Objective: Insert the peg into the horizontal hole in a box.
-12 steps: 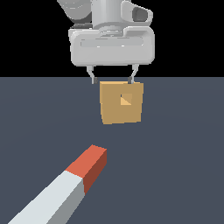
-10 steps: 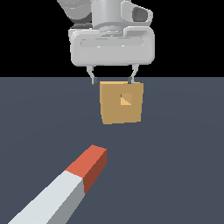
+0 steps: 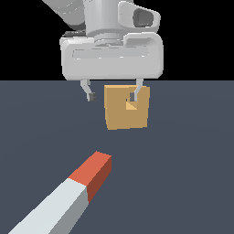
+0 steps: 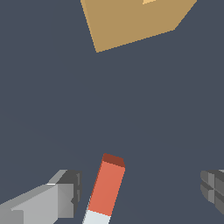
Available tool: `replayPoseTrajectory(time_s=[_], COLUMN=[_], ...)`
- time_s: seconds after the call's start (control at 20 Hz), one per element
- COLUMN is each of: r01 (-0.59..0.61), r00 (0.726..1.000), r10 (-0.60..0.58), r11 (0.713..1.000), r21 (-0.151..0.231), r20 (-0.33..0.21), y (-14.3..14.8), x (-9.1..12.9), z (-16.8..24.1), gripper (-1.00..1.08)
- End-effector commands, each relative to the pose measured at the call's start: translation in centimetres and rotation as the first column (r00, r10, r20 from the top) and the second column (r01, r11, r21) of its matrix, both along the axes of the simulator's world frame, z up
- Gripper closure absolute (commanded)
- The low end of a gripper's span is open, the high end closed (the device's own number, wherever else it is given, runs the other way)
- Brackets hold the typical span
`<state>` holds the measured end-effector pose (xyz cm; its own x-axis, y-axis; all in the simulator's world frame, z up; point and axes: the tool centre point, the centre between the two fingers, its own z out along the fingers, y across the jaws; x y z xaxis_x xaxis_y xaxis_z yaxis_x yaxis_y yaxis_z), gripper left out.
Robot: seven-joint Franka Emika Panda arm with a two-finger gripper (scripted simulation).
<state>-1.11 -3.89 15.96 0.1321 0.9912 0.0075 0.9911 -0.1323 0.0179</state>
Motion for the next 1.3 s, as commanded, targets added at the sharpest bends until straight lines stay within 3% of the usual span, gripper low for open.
replayPoseTrajectory(time_s=[0.0, 0.3, 0.55, 0.8, 1.25], r01=[0.051, 0.195, 0.269, 0.296, 0.295], r00=[0.999, 0.981, 0.963, 0.955, 0.955], r10=[-0.051, -0.195, -0.269, -0.296, -0.295], r11=[0.999, 0.981, 0.963, 0.955, 0.955], r21=[-0.002, -0.005, -0.007, -0.006, -0.006], r20=[-0.004, -0.012, -0.017, -0.019, -0.020], y=[-2.9, -10.6, -14.5, -15.9, -15.8], x=[-1.0, -4.4, -6.7, -7.6, -7.6], z=[-1.5, -5.7, -8.0, -8.9, -10.5], gripper=[-0.92, -0.92, -0.92, -0.92, -0.92])
